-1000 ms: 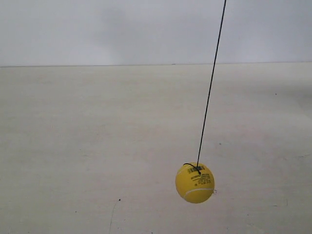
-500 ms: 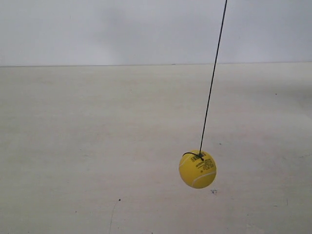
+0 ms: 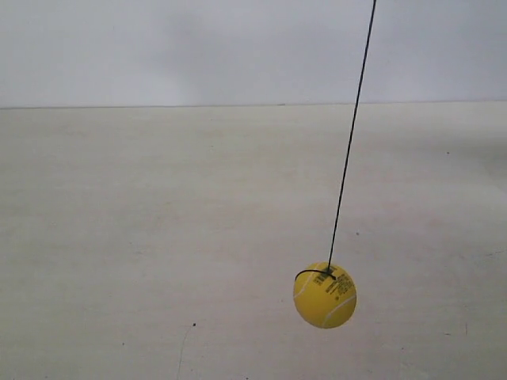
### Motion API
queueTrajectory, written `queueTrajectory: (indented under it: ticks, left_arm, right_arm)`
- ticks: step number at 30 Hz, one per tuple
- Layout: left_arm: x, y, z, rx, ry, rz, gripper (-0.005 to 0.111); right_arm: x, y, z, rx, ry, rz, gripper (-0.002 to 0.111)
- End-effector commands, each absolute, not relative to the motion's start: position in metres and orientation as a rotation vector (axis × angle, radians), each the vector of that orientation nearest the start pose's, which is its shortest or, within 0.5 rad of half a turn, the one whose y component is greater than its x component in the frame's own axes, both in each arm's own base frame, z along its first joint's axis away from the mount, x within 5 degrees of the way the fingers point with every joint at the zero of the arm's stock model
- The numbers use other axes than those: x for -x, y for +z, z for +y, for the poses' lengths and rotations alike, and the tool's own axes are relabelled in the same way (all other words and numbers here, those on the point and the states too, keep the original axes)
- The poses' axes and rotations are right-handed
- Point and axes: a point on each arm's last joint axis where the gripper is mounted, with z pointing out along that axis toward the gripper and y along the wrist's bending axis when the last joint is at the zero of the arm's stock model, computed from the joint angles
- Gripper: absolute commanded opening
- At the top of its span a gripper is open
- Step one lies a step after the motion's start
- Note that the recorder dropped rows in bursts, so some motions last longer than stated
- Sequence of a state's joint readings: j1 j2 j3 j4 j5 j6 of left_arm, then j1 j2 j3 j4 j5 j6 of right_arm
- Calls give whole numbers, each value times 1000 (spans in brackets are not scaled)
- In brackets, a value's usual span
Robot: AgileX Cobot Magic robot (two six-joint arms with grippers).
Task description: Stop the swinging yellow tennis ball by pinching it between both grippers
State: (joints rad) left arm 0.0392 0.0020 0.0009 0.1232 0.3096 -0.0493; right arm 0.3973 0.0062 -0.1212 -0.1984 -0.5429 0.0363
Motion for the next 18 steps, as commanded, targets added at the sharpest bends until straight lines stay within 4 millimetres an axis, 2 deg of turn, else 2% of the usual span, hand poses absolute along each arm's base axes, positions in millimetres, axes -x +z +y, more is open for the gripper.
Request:
queueTrajectory:
  ticks: [1,6,9,11,18]
  left_arm:
    - [-54,185,5,-2,111,1792,5]
    - [-54,185,5,-2,111,1792,5]
    - [-54,185,5,-2,111,1792,5]
    - [-54,185,5,-2,111,1792,5]
    - [-54,185,5,-2,111,1792,5]
  right_arm:
    - [-26,284,14,206,258,801,0]
    - [-34,270,3,16,205,866,0]
    - [-36,263,-1,-37,111,889,0]
    - [-36,263,-2,-49,72,886,0]
    - [-44,252,-2,11,-51,1033,0]
